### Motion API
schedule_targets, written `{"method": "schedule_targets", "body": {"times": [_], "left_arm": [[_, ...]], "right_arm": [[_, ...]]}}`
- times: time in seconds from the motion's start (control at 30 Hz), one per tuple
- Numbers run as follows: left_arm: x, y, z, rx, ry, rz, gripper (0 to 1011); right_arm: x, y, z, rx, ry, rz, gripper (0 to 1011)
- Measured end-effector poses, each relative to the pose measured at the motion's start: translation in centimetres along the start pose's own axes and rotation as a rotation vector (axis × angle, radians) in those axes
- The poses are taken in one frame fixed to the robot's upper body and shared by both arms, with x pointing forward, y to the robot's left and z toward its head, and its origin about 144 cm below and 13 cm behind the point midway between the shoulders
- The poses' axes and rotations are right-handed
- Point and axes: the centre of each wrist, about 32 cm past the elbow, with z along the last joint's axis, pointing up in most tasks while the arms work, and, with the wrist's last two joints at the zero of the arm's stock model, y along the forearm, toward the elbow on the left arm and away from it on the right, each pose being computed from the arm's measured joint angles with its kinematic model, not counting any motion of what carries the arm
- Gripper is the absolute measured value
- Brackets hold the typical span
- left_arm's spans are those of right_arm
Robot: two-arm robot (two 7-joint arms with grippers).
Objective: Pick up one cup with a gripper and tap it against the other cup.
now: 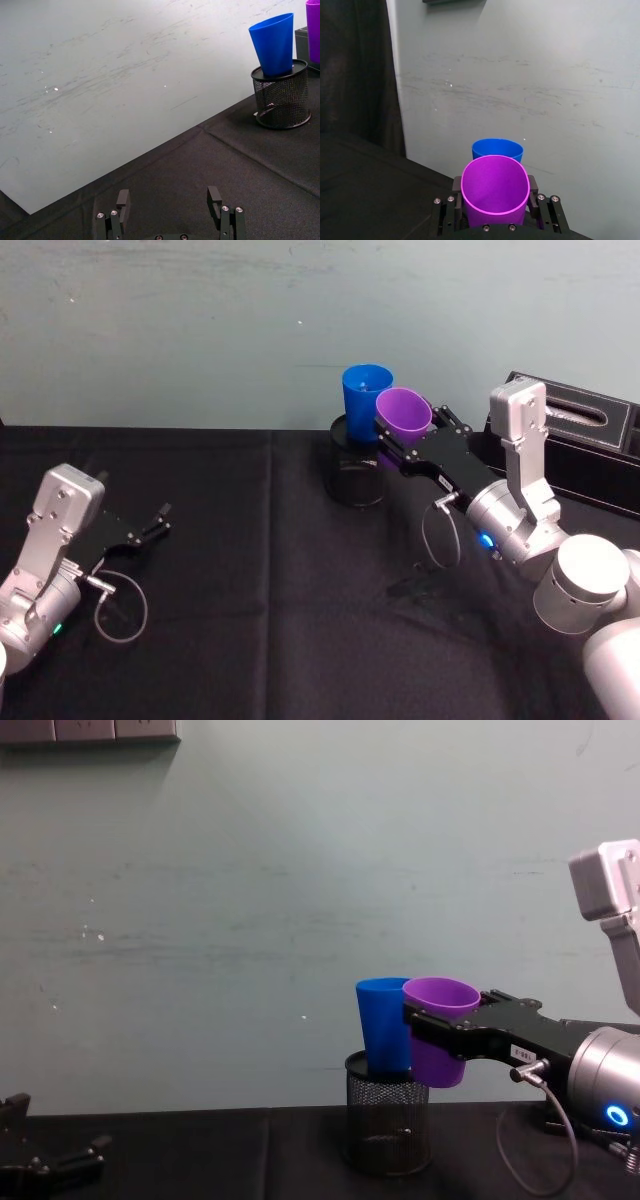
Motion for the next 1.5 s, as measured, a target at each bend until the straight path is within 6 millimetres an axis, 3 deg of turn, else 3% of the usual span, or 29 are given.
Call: {"method": "schedule_targets", "body": {"times": [0.87, 1.5], "left_arm": [[0.0, 0.0, 0.0, 0.000, 0.000, 0.000, 1011], [0.0, 0.0, 0.0, 0.000, 0.000, 0.000, 1011]], "right_arm": [[-0.4, -3.0, 1.6, -0.015, 0.055, 0.024, 733], [-0.7, -4.5, 1.5, -0.057, 0.093, 0.093, 733]]}}
